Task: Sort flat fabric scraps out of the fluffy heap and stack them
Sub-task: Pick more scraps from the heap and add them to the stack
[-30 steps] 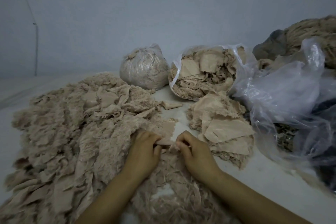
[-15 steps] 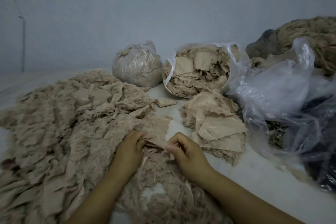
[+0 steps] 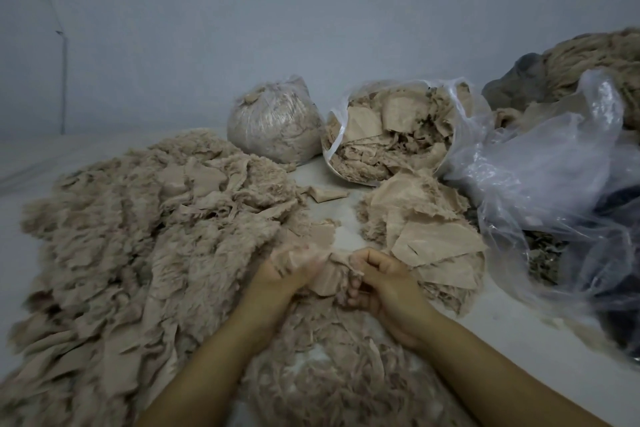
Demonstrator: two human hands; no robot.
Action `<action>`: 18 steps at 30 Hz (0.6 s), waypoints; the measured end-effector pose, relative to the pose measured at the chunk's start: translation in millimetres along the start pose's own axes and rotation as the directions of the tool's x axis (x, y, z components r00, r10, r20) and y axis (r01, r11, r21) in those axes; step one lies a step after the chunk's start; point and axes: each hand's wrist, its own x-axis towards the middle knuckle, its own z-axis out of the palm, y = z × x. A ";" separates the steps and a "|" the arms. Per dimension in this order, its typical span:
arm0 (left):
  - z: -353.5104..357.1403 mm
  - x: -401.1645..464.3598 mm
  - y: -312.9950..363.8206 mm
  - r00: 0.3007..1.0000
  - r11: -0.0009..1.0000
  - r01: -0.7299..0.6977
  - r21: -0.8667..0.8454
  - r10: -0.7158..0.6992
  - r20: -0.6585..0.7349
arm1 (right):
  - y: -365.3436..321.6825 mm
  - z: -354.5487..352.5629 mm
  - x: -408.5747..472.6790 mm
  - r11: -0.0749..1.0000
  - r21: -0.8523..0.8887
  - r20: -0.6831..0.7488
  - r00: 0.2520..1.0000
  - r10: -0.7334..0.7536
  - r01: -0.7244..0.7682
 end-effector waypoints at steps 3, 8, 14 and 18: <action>2.0 1.6 3.8 0.982 0.997 -0.007 -0.082 -0.009 -0.187 | -3.6 -1.4 1.4 0.999 -0.039 -0.052 0.998 -0.029 0.027; -13.1 1.5 12.4 0.960 0.973 0.017 -0.231 -0.081 -0.269 | -14.6 -14.5 -0.4 0.981 -0.179 0.021 0.997 -0.068 0.071; -3.2 -8.0 8.7 0.993 0.975 0.110 -0.192 -0.100 0.061 | -7.0 -1.9 -6.7 0.909 -0.398 0.148 0.987 -0.066 0.120; 3.4 -11.8 5.8 0.984 0.989 0.091 -0.115 -0.071 0.166 | -1.0 1.9 -8.3 0.962 -0.266 0.208 0.978 0.005 0.052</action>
